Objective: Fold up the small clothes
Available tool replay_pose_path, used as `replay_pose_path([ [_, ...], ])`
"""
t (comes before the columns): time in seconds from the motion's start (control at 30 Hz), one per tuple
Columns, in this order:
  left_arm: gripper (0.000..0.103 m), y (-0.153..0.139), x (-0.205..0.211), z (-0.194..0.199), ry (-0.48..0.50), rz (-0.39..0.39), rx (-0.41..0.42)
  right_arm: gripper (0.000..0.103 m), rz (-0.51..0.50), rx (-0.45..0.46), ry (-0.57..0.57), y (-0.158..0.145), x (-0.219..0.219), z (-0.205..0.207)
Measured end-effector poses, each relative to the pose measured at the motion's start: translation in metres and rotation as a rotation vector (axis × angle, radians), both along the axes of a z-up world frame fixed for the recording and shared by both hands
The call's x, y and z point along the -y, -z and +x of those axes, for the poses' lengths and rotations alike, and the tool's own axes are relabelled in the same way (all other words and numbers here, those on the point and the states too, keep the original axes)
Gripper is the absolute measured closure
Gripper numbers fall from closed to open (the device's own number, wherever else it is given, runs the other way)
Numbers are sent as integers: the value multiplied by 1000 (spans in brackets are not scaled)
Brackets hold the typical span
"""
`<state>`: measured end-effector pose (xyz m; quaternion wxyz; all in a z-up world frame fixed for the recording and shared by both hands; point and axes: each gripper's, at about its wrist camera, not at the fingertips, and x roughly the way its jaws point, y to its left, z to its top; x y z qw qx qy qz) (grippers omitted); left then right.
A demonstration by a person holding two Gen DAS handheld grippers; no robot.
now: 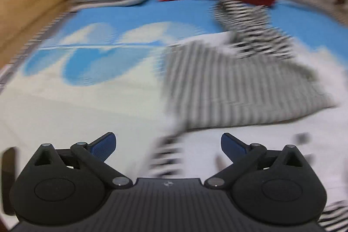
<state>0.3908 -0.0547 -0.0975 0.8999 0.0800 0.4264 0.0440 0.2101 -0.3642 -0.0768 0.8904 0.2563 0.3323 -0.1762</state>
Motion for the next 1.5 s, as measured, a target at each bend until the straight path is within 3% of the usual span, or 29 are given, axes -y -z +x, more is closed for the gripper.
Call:
replay_pose_path([
  [0.07,0,11,-21,14,-56,-35,-45,10,9,15,7,1,1,-1],
  [0.13,0,15,-35,28,-76,-176,-61,10,15,48,2,-1,2,-1],
  [0.2,0,13,-45,40,-102,-258,-36,10,4,74,-21,-2,0,-1],
  [0.23,0,12,-46,47,-102,-261,-18,10,-5,80,-36,-2,-2,0],
  [0.33,0,11,-46,59,-75,-214,-5,10,-41,67,-72,0,-10,5],
  [0.43,0,25,-44,64,-50,-163,-79,10,-75,38,-98,6,-19,10],
  [0.5,0,42,-33,65,-34,-1,-122,10,-79,16,-114,11,-22,13],
  [0.53,0,44,-34,62,-30,25,-102,10,-80,6,-121,13,-24,13],
  [0.6,0,38,-46,62,-83,-5,-108,10,-83,-10,-132,16,-25,13],
  [0.7,0,35,-57,64,-163,38,-112,10,-83,-4,-133,14,-24,12],
  [0.83,0,26,-62,60,-137,-77,-127,10,-64,12,-117,11,-19,9],
  [1.0,0,17,-46,52,-73,-38,-99,10,-33,-18,-130,16,-21,11],
  [1.1,0,14,-38,48,-27,-55,-98,10,-44,-24,-124,17,-18,12],
  [1.23,0,16,-31,48,-6,-61,-113,10,-60,-12,-37,11,5,5],
  [1.37,0,17,-32,51,-23,-70,-119,10,-138,-24,64,6,46,-1],
  [1.5,0,19,-37,55,-51,-85,-133,10,-119,-37,278,9,118,0],
])
